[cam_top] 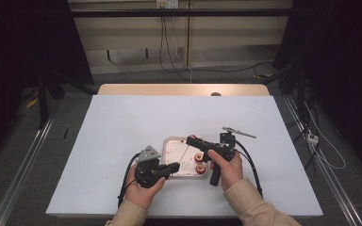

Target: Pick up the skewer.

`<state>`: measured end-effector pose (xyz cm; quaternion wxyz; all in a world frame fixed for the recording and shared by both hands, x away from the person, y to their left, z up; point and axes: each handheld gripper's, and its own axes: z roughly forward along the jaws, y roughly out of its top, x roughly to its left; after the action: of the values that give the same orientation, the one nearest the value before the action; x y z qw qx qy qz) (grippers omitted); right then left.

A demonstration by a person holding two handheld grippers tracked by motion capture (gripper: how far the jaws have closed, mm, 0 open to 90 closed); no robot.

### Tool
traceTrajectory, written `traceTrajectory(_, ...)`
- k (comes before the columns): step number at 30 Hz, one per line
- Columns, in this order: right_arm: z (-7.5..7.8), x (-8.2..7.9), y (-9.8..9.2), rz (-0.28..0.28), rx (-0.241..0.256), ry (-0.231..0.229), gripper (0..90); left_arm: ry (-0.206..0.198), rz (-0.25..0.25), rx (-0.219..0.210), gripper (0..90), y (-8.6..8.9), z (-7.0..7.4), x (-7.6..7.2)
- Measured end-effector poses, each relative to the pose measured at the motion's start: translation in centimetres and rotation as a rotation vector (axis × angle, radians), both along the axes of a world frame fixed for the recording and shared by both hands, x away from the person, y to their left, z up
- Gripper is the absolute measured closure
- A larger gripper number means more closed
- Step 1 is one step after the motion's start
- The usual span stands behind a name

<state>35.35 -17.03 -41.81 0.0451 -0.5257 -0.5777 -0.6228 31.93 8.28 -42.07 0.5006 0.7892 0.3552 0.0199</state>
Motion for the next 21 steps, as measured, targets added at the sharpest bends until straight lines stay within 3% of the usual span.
traceTrajectory(3, -0.01, -0.10, 0.13, -0.002, -0.003, -0.009, 74.2, -0.006, 0.011, 0.003, 89.9, -0.11, 0.04, -0.15)
traceTrajectory(5, -0.01, -0.09, 0.08, 0.000, 0.011, -0.003, 74.3, -0.010, 0.015, -0.027, 90.0, -0.14, 0.14, -0.14)
traceTrajectory(7, -0.39, -0.28, 0.67, 0.042, 0.004, 0.025, 74.2, -0.009, 0.020, -0.007, 90.0, -0.29, 0.24, 0.02)
traceTrajectory(10, -0.22, -0.30, 0.88, 0.043, -0.018, 0.003, 74.1, -0.004, 0.034, -0.026, 89.9, -0.23, 0.24, 0.02)
traceTrajectory(12, -0.29, -0.13, 0.82, 0.046, 0.006, 0.017, 73.7, -0.010, 0.032, -0.030, 89.8, -0.09, 0.23, 0.04)
traceTrajectory(15, -0.25, -0.10, 0.80, 0.025, -0.008, 0.016, 63.4, -0.017, 0.037, -0.020, 89.6, -0.09, 0.17, 0.12)
traceTrajectory(18, -0.08, 0.10, 0.33, 0.002, 0.002, 0.010, 67.3, -0.016, 0.035, -0.016, 89.5, -0.10, 0.03, 0.16)
traceTrajectory(19, 0.01, 0.10, 0.21, -0.005, 0.008, 0.009, 73.8, -0.021, 0.038, -0.013, 89.4, -0.12, 0.02, 0.15)
traceTrajectory(21, 0.03, 0.03, 0.24, -0.005, -0.007, 0.002, 74.1, -0.025, 0.038, -0.006, 89.2, -0.21, -0.01, 0.19)
